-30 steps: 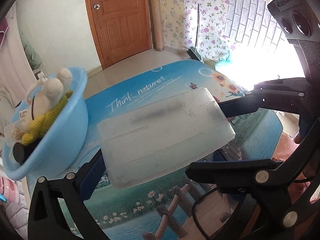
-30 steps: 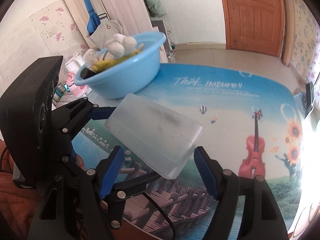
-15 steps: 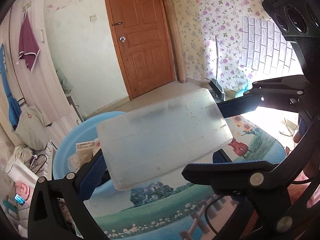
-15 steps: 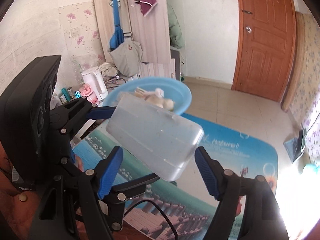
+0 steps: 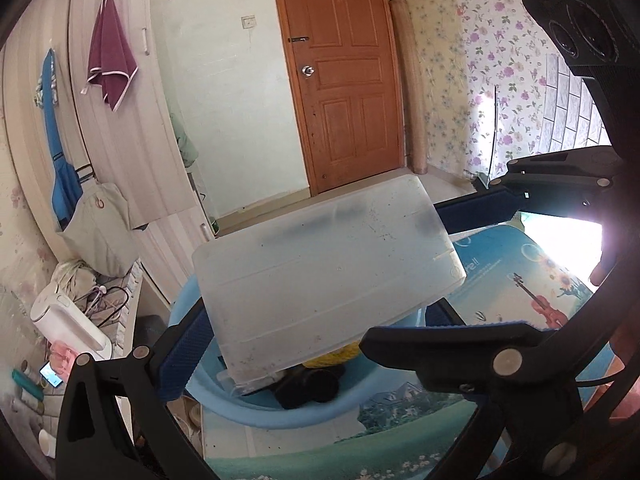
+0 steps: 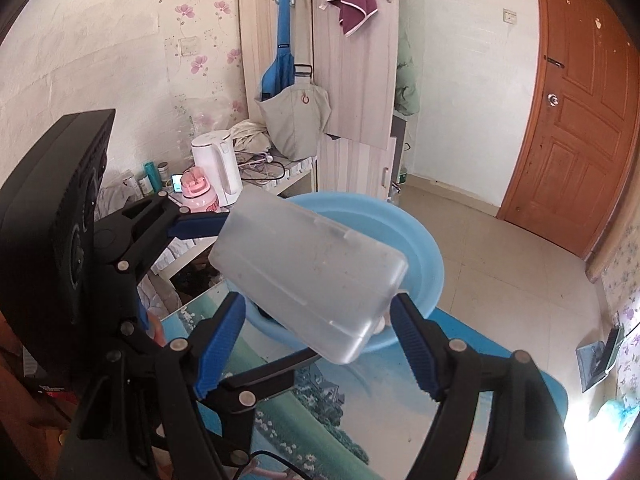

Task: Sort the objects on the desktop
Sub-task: 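Carry the clear box over the basin and open both grippers to drop it, then withdraw both grippers from the basin back over the table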

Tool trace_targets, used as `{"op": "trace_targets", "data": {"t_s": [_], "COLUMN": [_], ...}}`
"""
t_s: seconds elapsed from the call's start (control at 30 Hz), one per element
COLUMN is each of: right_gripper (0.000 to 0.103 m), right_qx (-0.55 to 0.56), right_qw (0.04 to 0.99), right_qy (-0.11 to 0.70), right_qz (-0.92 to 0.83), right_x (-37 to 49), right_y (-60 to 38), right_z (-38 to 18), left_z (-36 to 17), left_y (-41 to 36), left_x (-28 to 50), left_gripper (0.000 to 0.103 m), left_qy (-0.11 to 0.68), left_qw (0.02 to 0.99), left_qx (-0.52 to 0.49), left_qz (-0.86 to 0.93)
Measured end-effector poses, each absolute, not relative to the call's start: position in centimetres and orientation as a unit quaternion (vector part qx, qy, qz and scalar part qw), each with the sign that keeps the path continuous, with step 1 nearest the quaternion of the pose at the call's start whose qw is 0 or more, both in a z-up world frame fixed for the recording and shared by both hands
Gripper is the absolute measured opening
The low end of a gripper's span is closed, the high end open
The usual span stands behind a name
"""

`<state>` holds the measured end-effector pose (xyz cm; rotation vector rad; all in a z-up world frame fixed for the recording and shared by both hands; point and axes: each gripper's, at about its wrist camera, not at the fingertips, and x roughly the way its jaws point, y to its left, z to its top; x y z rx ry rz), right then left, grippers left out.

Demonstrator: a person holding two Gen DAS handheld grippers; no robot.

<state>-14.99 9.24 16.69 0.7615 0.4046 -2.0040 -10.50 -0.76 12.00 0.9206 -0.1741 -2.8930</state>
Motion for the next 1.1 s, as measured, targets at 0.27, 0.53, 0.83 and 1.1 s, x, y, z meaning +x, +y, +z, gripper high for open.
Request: {"op": "trace_targets", "data": {"t_s": [0.27, 0.53, 0.83, 1.1], "right_gripper": [0.076, 0.076, 0.076, 0.076], "right_qx": [0.324, 0.348, 0.367, 0.387], "right_qw": [0.474, 0.438, 0.398, 0.370], "right_qy": [0.167, 0.164, 0.124, 0.110], "right_qz": [-0.801, -0.813, -0.832, -0.837], "right_x": [-18.7, -20.9, -21.3, -19.2], "right_y": [5.1, 4.0, 6.3, 8.3], "right_z": [15.1, 12.8, 13.0, 13.5], "left_z": [10.0, 9.5, 9.6, 10.3], "left_y": [-4.0, -5.3, -5.5, -5.4], "left_x": [-13.9, -13.4, -12.3, -10.7], "left_gripper": [0.103, 0.103, 0.103, 0.103], "left_qy": [-0.042, -0.037, -0.028, 0.021], "left_qw": [0.050, 0.058, 0.095, 0.105], "left_qx": [0.333, 0.338, 0.397, 0.433], "left_qz": [-0.941, -0.939, -0.912, -0.895]}}
